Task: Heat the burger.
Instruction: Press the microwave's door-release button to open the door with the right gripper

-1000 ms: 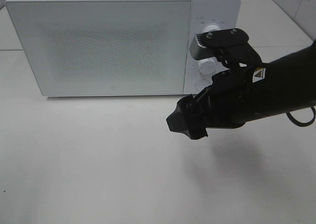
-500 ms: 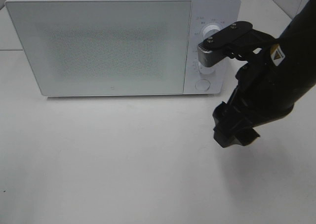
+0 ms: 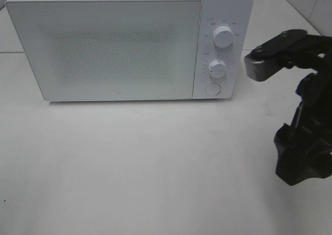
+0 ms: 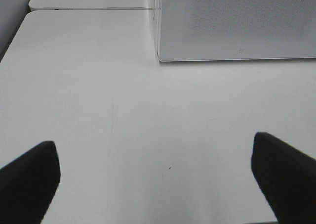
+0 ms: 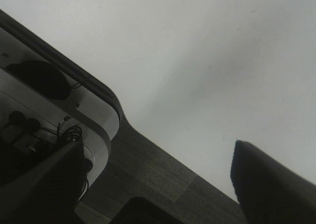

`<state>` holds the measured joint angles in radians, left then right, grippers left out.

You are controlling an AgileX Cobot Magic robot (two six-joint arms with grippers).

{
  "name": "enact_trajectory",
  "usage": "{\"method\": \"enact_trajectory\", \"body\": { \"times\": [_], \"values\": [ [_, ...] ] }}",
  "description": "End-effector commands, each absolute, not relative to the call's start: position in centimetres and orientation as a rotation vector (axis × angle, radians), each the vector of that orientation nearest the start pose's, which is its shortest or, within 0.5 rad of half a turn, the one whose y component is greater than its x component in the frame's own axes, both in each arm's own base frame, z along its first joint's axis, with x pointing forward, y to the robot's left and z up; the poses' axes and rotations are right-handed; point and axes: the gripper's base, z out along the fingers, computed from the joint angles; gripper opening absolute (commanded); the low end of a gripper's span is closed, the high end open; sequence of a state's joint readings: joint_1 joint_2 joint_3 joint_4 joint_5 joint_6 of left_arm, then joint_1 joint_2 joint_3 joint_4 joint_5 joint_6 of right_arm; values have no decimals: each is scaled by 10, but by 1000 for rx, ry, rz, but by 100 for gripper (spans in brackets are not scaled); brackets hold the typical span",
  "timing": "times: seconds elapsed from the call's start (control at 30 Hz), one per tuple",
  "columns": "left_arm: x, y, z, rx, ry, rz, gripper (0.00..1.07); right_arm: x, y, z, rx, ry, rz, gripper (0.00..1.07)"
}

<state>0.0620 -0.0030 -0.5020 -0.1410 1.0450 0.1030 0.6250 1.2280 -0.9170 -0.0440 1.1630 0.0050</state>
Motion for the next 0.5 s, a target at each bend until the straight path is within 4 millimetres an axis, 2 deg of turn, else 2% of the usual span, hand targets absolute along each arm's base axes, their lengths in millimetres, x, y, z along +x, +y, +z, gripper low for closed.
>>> {"method": "enact_trajectory", "body": {
  "times": [0.03, 0.07, 0.13, 0.17, 0.2, 0.27, 0.33, 0.37, 0.43, 0.5],
  "values": [
    [-8, -12, 279, 39, 1986, -77, 98, 154, 106, 299, -878, 2765, 58, 76],
    [-8, -12, 279, 39, 1986, -77, 98, 143, 98, 311, -853, 2708, 86, 76],
    [-8, -12, 279, 39, 1986, -77, 98, 137, 94, 317, -841, 2671, 103, 76],
    [-8, -12, 279, 39, 1986, -77, 98, 122, 84, 326, -818, 2603, 133, 76],
    [-8, -12, 279, 39, 1986, -77, 98, 122, 84, 326, -818, 2603, 133, 76],
    [-8, -12, 279, 39, 1986, -77, 98, 102, 69, 331, -786, 2529, 163, 76],
    [-8, -12, 279, 39, 1986, -77, 98, 96, 64, 331, -772, 2516, 171, 76],
    [-8, -12, 279, 39, 1986, -77, 98, 81, 53, 328, -727, 2491, 194, 76],
    [-8, -12, 279, 39, 1986, -77, 98, 74, 48, 325, -708, 2478, 205, 76],
    [-8, -12, 279, 39, 1986, -77, 98, 57, 36, 315, -657, 2444, 232, 76]
  ]
}}
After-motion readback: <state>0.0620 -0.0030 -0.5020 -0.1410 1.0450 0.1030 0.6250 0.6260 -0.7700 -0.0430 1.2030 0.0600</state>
